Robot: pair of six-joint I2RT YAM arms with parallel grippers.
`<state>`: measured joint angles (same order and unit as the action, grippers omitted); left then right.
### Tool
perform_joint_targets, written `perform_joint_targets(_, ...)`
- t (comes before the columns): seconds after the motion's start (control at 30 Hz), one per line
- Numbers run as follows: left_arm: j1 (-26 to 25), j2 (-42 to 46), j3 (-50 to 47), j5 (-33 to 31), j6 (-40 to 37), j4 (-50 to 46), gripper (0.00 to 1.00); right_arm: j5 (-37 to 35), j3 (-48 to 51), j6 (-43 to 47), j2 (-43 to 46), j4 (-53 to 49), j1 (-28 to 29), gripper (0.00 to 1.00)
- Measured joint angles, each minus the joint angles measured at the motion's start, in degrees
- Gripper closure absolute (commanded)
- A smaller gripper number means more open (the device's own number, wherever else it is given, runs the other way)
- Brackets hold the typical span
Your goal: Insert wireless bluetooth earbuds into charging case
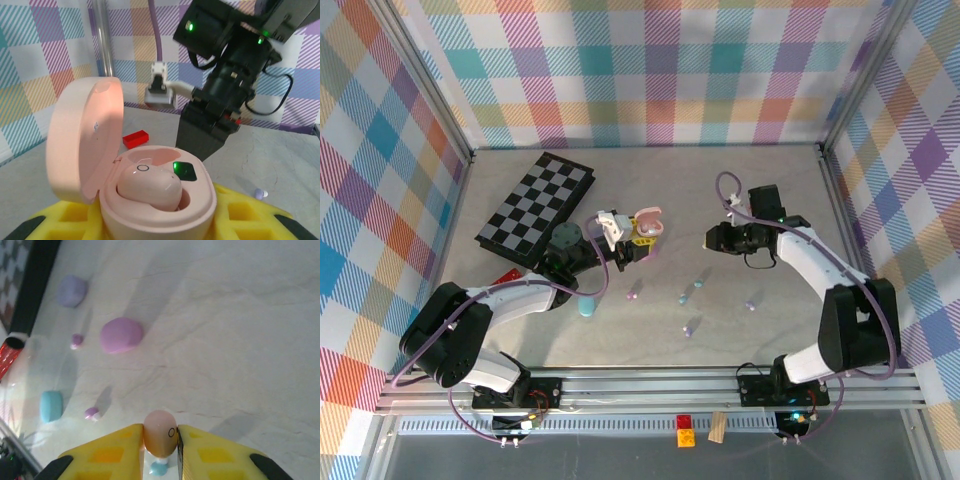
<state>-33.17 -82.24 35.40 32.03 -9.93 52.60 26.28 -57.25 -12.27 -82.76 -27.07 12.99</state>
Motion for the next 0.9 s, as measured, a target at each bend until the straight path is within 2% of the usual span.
perform_joint_targets(0.4, 0.0, 0.0, 0.0, 0.4, -0.7, -1.1, 0.73, 2.3, -13.1, 3.3, 6.6, -8.9, 9.8, 0.78)
perform_joint_targets(0.73, 0.0, 0.0, 0.0, 1.8, -1.5, -2.1, 0.73, 2.8, -20.0, 4.5, 4.2, -11.3, 15.5, 0.78)
perform_joint_targets(0.9, 0.0, 0.0, 0.0, 2.6, -1.5, -3.0, 0.73, 2.7, -21.8, 5.3, 1.4, -11.8, 16.3, 0.78)
